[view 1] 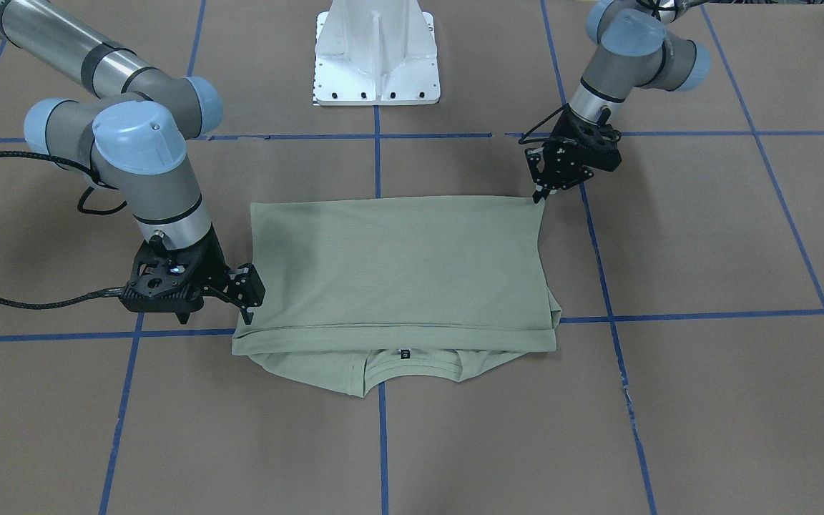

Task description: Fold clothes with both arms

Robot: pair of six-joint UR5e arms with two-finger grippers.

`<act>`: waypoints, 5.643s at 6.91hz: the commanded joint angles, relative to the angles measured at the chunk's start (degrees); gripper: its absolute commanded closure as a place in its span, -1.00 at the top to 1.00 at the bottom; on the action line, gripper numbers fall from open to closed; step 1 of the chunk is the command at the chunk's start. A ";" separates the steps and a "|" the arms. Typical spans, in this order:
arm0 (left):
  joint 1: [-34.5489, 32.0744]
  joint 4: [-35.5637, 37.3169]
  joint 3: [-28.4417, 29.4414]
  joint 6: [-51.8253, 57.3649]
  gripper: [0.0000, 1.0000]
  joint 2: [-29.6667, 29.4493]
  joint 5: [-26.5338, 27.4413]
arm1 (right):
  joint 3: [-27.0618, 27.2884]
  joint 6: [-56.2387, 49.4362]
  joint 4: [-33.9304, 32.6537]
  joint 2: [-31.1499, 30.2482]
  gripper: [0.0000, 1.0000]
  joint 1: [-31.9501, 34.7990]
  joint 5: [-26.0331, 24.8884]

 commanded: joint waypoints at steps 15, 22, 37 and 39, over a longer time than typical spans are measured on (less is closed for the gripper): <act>-27.21 -6.30 38.04 28.80 1.00 -28.11 -8.90 | -26.68 20.79 9.14 24.44 0.48 -12.58 -15.48; -27.12 -6.47 38.04 28.80 1.00 -27.76 -8.90 | -26.68 19.64 8.97 21.62 -0.02 -14.87 -18.99; -26.95 -6.47 37.78 28.80 1.00 -27.67 -8.90 | 12.61 16.95 -5.31 -4.78 1.00 -21.56 -22.00; -26.95 -6.47 37.69 28.80 1.00 -27.76 -9.16 | 12.17 8.69 -17.01 3.49 1.00 -20.67 -16.55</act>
